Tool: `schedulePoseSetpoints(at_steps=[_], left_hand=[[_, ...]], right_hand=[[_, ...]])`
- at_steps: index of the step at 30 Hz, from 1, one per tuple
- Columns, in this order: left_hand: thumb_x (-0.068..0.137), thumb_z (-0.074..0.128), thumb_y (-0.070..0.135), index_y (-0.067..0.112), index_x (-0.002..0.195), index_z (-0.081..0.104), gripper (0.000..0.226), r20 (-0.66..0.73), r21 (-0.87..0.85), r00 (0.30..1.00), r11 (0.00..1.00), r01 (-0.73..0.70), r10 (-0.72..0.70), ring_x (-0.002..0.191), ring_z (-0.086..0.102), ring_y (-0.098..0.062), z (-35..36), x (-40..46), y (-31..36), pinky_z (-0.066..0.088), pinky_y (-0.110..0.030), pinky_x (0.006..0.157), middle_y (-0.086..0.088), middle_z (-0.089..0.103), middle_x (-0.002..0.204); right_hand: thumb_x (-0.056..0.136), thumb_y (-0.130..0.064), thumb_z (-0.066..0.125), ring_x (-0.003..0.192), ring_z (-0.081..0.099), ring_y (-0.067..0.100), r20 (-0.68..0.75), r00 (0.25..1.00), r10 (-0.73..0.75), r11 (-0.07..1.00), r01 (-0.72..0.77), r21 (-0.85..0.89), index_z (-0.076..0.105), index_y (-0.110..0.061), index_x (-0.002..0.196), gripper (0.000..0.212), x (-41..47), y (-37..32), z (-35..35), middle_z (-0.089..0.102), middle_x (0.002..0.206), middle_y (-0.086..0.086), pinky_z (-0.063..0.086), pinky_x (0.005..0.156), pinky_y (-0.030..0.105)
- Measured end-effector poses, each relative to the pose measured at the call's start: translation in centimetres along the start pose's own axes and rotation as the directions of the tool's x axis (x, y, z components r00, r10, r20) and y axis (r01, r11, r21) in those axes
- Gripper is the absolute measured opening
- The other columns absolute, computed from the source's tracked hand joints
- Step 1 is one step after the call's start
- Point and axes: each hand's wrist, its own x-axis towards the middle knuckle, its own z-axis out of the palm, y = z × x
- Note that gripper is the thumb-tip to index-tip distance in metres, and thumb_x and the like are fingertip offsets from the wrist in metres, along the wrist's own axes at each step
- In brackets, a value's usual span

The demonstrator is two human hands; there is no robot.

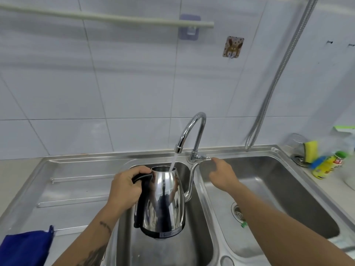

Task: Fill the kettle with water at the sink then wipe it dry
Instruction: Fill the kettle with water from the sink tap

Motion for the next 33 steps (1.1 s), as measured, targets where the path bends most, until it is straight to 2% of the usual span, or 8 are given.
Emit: schedulePoseSetpoints(at_steps=[2, 8, 15, 20, 25, 28, 30, 33], left_hand=[[0.08, 0.057, -0.015, 0.045, 0.092, 0.073, 0.063, 0.009, 0.012, 1.0, 1.0, -0.008, 0.008, 0.103, 0.066, -0.003, 0.5, 0.3, 0.1, 0.053, -0.033, 0.099, 0.033, 0.069, 0.097], [0.079, 0.056, -0.015, 0.043, 0.091, 0.074, 0.062, 0.018, 0.006, 1.0, 1.0, 0.003, -0.003, 0.098, 0.064, 0.007, 2.0, 0.7, 0.5, 0.053, -0.026, 0.094, 0.031, 0.071, 0.096], [0.08, 0.056, -0.017, 0.036, 0.088, 0.076, 0.057, 0.029, 0.035, 0.999, 0.999, 0.036, -0.037, 0.098, 0.063, 0.01, 2.4, 0.6, 0.3, 0.053, -0.024, 0.094, 0.032, 0.07, 0.096], [0.08, 0.056, -0.018, 0.038, 0.087, 0.075, 0.06, 0.03, 0.05, 0.999, 0.998, 0.027, -0.029, 0.101, 0.064, 0.007, 2.2, 0.2, -0.3, 0.051, -0.024, 0.098, 0.031, 0.07, 0.097], [0.081, 0.057, -0.019, 0.044, 0.089, 0.074, 0.066, 0.032, 0.046, 0.999, 0.998, 0.033, -0.034, 0.103, 0.066, 0.001, 1.7, -0.4, -0.5, 0.051, -0.026, 0.099, 0.03, 0.071, 0.097], [0.081, 0.057, -0.018, 0.048, 0.087, 0.073, 0.068, 0.033, 0.04, 0.999, 0.999, 0.009, -0.011, 0.104, 0.066, -0.002, 1.4, -0.9, -0.2, 0.05, -0.024, 0.098, 0.031, 0.07, 0.096], [0.08, 0.057, -0.018, 0.047, 0.088, 0.073, 0.067, 0.023, 0.034, 1.0, 0.999, -0.009, 0.008, 0.103, 0.066, 0.0, 1.3, -1.3, 0.1, 0.05, -0.023, 0.098, 0.03, 0.071, 0.097], [0.079, 0.056, -0.019, 0.043, 0.089, 0.074, 0.065, 0.011, 0.007, 1.0, 1.0, -0.018, 0.018, 0.102, 0.066, 0.002, 1.0, -2.0, 0.6, 0.051, -0.023, 0.098, 0.027, 0.072, 0.098]], right_hand=[[0.087, -0.001, 0.048, 0.145, 0.037, 0.033, 0.028, 1.0, 0.006, 0.999, -0.004, -0.05, 0.037, -0.007, 0.152, 0.066, 0.3, 0.5, -0.3, 0.042, 0.155, 0.014, 0.034, 0.114, 0.037], [0.088, -0.004, 0.05, 0.147, 0.029, 0.034, 0.175, 0.981, -0.088, 0.961, 0.13, -0.246, 0.026, -0.01, 0.155, 0.072, 2.2, 1.0, -0.3, 0.027, 0.163, 0.006, 0.03, 0.118, 0.043], [0.084, -0.007, 0.052, 0.135, 0.042, 0.032, 0.181, 0.974, -0.137, 0.905, 0.197, -0.377, 0.042, -0.009, 0.145, 0.062, 3.5, 2.1, 1.5, 0.044, 0.148, 0.007, 0.044, 0.106, 0.045], [0.086, -0.011, 0.053, 0.139, 0.037, 0.033, 0.248, 0.963, -0.101, 0.898, 0.196, -0.395, 0.03, -0.01, 0.152, 0.07, 2.7, 4.5, 3.7, 0.037, 0.155, 0.005, 0.042, 0.11, 0.048], [0.09, -0.015, 0.05, 0.144, 0.03, 0.034, 0.264, 0.964, -0.04, 0.907, 0.146, -0.394, 0.029, -0.011, 0.153, 0.067, 2.5, 4.0, 3.7, 0.03, 0.159, 0.004, 0.038, 0.111, 0.054], [0.086, -0.014, 0.053, 0.142, 0.036, 0.033, 0.201, 0.977, -0.07, 0.963, 0.119, -0.244, 0.039, -0.013, 0.149, 0.064, 1.8, 2.8, 3.9, 0.038, 0.156, 0.005, 0.038, 0.112, 0.048], [0.084, -0.005, 0.051, 0.127, 0.052, 0.031, 0.175, 0.985, -0.01, 0.998, -0.001, 0.068, 0.057, -0.012, 0.136, 0.053, 0.9, 2.0, 4.1, 0.055, 0.14, 0.007, 0.043, 0.104, 0.038], [0.089, 0.0, 0.05, 0.091, 0.061, 0.025, 0.366, 0.925, 0.105, 0.836, -0.281, 0.471, 0.068, -0.013, 0.105, 0.028, -0.7, 0.6, 4.2, 0.066, 0.105, 0.009, 0.052, 0.085, 0.039]])
